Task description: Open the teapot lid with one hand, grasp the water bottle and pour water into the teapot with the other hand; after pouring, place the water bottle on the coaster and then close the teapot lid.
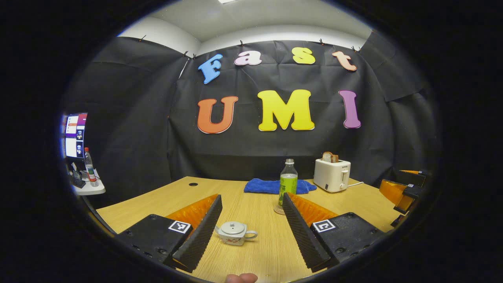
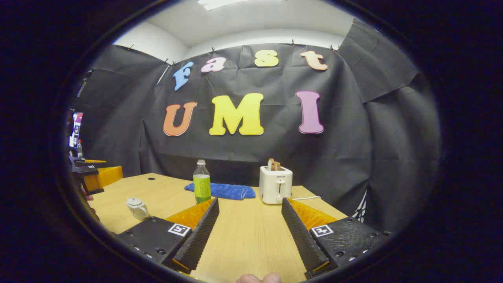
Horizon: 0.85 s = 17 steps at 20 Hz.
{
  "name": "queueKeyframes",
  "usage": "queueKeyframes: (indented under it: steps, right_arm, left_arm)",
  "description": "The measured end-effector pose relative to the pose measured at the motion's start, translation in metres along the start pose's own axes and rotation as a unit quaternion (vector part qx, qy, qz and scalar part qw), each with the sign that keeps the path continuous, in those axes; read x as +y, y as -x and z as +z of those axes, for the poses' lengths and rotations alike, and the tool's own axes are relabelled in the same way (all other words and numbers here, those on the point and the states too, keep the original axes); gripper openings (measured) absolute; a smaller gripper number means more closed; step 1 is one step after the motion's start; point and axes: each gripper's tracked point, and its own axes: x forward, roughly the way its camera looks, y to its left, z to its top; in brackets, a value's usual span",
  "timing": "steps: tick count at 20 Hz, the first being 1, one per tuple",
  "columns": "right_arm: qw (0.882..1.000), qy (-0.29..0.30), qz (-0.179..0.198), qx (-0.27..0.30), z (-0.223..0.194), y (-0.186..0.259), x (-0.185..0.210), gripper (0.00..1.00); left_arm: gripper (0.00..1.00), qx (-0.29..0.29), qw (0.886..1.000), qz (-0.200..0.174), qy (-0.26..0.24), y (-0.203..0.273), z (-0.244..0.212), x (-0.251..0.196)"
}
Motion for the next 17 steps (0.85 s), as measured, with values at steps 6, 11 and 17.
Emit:
queueKeyframes:
  steps: [6,11,17]
  right_arm:
    - [1.000,0.001,-0.012,-0.011,0.020,0.013,0.002,0.95]
    - [0.999,0.012,-0.021,-0.031,0.037,0.014,0.006,0.95]
    - [1.000,0.014,-0.006,-0.024,0.031,0.010,0.026,0.95]
  left_arm:
    - [0.96,-0.010,1.000,-0.004,0.019,0.016,0.012,-0.014]
    - [0.96,-0.013,1.000,-0.003,0.001,0.015,0.013,-0.008]
    - [0.97,-0.018,1.000,-0.006,0.011,0.012,0.015,0.001]
